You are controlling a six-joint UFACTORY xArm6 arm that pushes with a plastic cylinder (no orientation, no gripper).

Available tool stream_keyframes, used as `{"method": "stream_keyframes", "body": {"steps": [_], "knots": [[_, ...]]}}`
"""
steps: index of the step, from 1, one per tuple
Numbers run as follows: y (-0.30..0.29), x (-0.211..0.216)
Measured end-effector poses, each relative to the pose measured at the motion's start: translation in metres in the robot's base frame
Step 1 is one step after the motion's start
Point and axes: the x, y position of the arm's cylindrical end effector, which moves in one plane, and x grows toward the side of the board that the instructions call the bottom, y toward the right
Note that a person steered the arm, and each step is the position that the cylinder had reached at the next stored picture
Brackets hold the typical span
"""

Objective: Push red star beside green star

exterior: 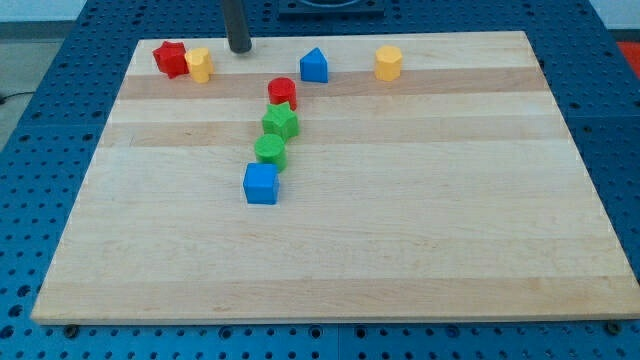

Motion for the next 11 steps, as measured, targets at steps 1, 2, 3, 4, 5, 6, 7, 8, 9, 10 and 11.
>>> {"method": "stream_keyframes", "body": {"steps": [1,2,3,4,5,6,7,8,9,10,11], "knots": [[-0.005,-0.002],[-0.057,0.0],[-0.095,0.002],[-0.096,0.025],[-0.101,0.058],[-0.098,0.082],[-0.099,0.094],[-0.137,0.079],[-0.129,0.11],[-0.08,0.144],[-0.052,0.153]]}}
